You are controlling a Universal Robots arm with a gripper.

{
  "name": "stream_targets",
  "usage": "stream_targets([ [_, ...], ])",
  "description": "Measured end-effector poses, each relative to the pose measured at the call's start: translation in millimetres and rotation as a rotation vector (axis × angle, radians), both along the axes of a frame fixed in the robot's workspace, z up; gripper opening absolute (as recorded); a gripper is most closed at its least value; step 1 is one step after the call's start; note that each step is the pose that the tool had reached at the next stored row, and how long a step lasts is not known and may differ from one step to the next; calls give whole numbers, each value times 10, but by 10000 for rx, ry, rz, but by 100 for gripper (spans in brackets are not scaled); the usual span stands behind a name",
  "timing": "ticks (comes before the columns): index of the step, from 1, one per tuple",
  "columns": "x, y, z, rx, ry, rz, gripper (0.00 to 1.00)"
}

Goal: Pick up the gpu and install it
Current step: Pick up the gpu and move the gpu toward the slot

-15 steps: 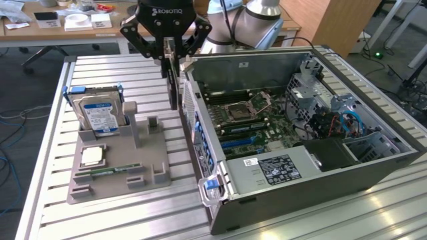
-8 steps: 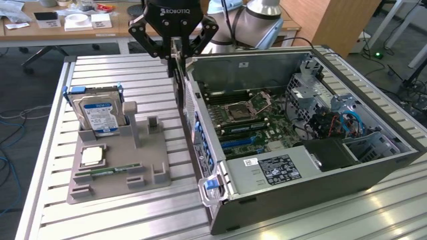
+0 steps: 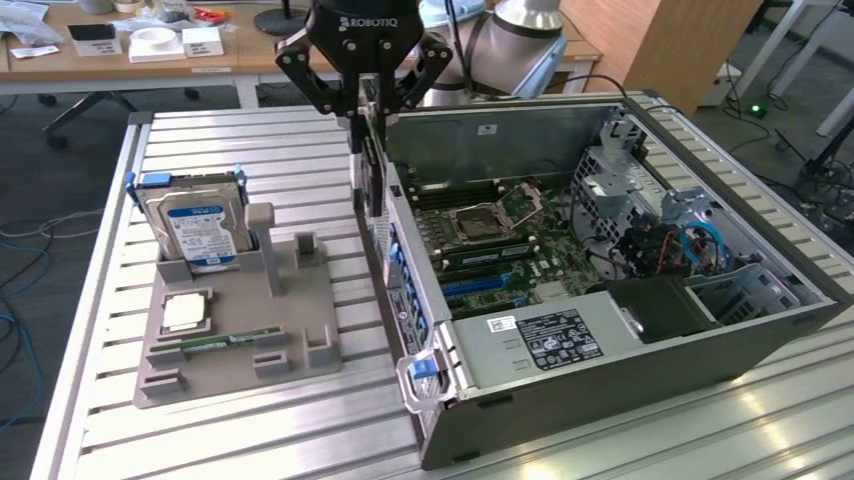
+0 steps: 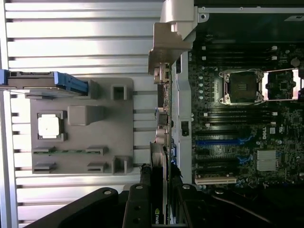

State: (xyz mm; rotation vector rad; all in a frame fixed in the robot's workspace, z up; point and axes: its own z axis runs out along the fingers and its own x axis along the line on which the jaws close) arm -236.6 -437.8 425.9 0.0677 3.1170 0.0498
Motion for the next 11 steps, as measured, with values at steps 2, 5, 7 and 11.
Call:
stream_targets([
  [2,31,0,0,-1,1,-1,26],
  [5,80,0,0,0,0,-1,26],
  [7,111,0,0,1,0,-1,26],
  [11,179,0,0,0,0,-1,26],
])
